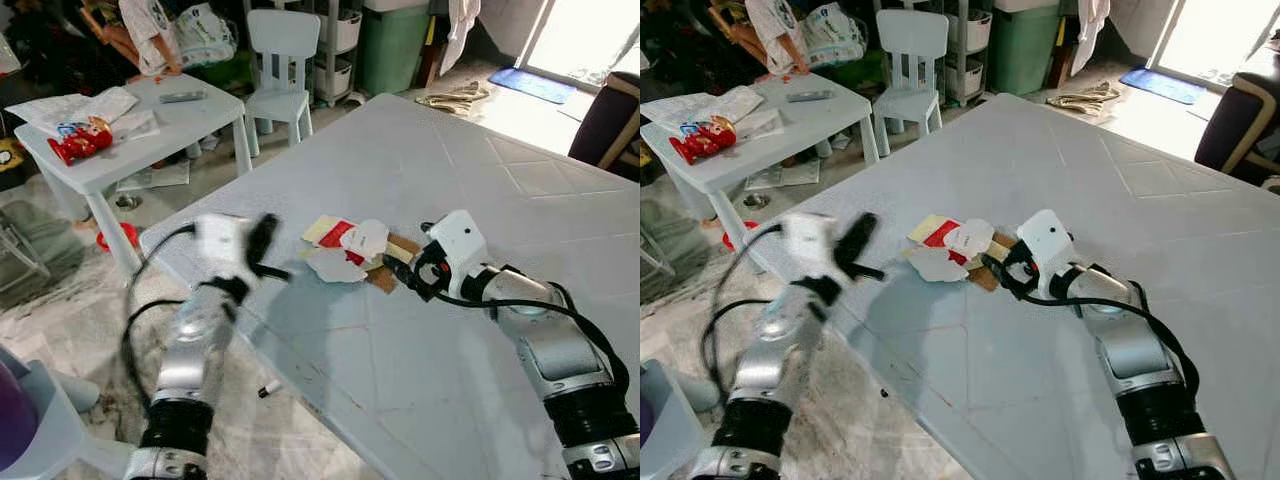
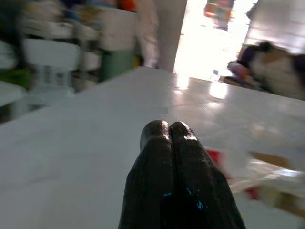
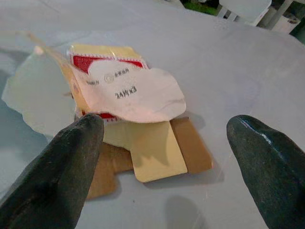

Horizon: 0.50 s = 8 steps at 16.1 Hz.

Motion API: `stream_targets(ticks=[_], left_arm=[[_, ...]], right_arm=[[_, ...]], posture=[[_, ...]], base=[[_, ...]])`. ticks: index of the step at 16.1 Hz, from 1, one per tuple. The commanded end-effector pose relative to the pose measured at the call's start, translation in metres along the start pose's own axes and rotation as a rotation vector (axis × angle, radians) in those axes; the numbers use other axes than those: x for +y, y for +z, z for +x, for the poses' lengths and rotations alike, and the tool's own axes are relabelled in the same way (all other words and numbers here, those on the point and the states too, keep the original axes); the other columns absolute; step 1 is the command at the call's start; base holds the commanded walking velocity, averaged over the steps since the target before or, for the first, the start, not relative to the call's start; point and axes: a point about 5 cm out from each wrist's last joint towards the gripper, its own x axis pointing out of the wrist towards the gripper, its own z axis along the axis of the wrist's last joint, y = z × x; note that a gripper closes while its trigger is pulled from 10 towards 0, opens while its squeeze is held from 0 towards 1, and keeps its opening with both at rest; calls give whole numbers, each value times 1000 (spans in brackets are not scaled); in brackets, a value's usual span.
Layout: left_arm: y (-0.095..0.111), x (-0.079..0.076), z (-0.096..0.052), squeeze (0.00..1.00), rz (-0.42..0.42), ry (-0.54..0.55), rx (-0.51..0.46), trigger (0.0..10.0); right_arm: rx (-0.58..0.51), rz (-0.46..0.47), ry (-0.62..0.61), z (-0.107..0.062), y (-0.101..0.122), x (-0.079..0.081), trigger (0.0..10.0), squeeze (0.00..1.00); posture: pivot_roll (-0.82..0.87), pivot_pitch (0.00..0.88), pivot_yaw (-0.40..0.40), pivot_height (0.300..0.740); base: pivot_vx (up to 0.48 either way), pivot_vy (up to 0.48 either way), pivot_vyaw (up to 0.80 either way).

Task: Picking trash to rubbish bin

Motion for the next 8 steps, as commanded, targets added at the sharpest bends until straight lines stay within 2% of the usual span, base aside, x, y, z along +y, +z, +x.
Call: stream_targets(ticks=[1,3,4,5,8], left_arm=[[8,-14,14,1000,38,-100,-1,10000],[9,-20,20,1000,54,-143,2,10000],[11,-26,29,1000,63,-190,7,10000],[11,-27,30,1000,67,-197,8,10000],[4,-36,42,1000,142,-286,55,10000]], right_arm=[[5,-11,-30,-6,-2,-8,10000,216],[8,-12,-45,-9,-3,-11,10000,212],[12,-16,-58,-14,-4,-14,10000,212],[12,-17,-60,-15,-4,-14,10000,212],[26,-25,-79,-25,-7,-19,10000,212]], posture=[[58,43,-40,740],[36,42,-30,740],[16,40,-24,740],[16,40,-24,740],[-25,44,-19,740]], base=[[0,0,0],[0,0,0],[0,0,0],[0,0,0],[0,0,0]])
